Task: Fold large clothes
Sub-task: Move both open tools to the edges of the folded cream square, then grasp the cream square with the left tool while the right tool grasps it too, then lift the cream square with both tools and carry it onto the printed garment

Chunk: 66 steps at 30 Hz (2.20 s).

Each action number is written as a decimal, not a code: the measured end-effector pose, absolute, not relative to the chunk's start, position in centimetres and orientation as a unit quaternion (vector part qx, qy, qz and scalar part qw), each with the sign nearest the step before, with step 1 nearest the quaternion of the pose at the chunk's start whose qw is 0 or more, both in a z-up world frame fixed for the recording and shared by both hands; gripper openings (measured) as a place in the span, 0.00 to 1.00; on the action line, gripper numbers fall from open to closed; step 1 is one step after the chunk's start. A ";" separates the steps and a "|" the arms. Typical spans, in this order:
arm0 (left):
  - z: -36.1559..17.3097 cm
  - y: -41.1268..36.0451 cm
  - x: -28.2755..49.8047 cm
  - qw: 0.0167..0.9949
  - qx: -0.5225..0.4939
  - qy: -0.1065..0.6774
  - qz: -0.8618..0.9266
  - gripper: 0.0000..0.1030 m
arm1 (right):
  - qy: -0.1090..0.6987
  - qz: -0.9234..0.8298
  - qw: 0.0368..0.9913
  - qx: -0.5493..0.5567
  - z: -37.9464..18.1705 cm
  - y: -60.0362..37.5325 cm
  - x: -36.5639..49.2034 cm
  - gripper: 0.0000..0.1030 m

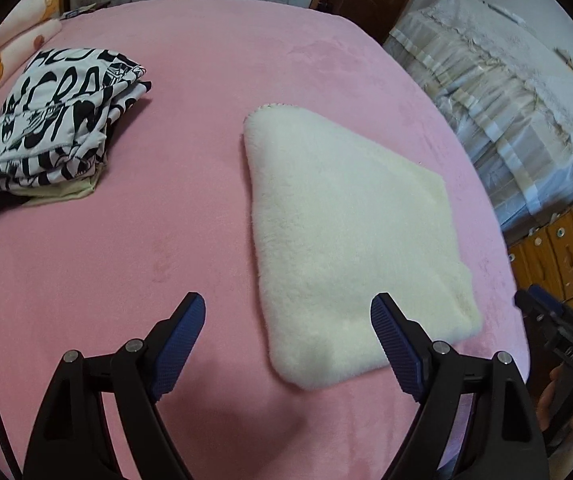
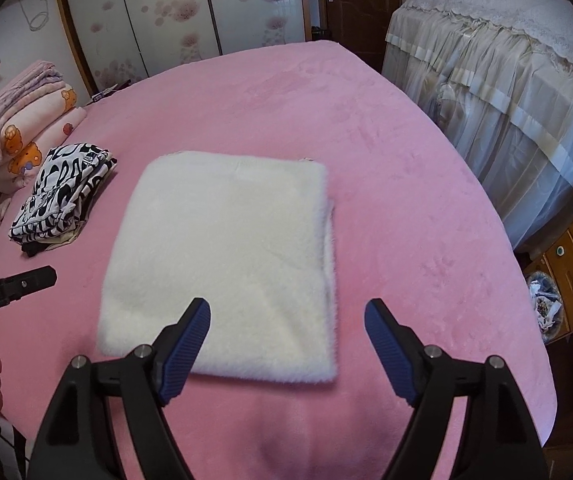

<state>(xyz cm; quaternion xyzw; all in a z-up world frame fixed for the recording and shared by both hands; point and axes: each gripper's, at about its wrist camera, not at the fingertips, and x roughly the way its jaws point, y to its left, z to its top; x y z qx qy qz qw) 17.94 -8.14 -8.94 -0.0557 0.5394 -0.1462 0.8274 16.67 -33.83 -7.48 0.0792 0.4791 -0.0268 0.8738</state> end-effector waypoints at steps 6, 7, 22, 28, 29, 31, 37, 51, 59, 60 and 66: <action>-10.5 -8.9 19.6 0.822 -0.038 0.548 -0.149 0.81 | 0.507 -0.029 0.853 0.115 -9.1 -36.7 18.7 0.78; -10.7 -9.1 19.8 0.822 -0.035 0.547 -0.152 0.81 | 0.511 -0.027 0.851 0.119 -9.5 -36.9 19.0 0.78; -16.8 -11.3 23.6 0.796 -0.084 0.574 -0.175 0.81 | 0.561 0.052 0.797 0.221 -17.8 -40.9 23.2 0.78; -19.3 -11.5 25.0 0.777 -0.127 0.585 -0.193 0.91 | 0.565 0.087 0.780 0.254 -20.0 -41.4 25.0 0.78; -19.8 -11.5 25.2 0.773 -0.135 0.588 -0.197 0.92 | 0.566 0.098 0.774 0.266 -20.6 -41.5 25.4 0.78; -20.5 -11.3 25.4 0.763 -0.155 0.592 -0.207 0.93 | 0.566 0.118 0.760 0.297 -21.9 -41.7 26.2 0.78; -22.4 -10.8 26.1 0.743 -0.189 0.600 -0.229 0.98 | 0.556 0.182 0.723 0.367 -25.3 -40.7 28.5 0.78; -22.9 -11.8 26.7 0.734 -0.168 0.602 -0.266 0.99 | 0.591 0.205 0.727 0.282 -25.2 -37.8 30.0 0.97; -23.1 -12.1 27.3 0.734 -0.168 0.606 -0.257 1.00 | 0.570 0.180 0.757 0.263 -23.9 -37.4 29.0 0.71; -22.9 -12.2 27.2 0.738 -0.165 0.604 -0.252 0.99 | 0.570 0.173 0.762 0.255 -23.3 -37.1 28.9 0.64; -19.7 -11.6 25.3 0.778 -0.123 0.576 -0.219 0.65 | 0.567 0.143 0.783 0.211 -19.4 -34.9 27.3 0.44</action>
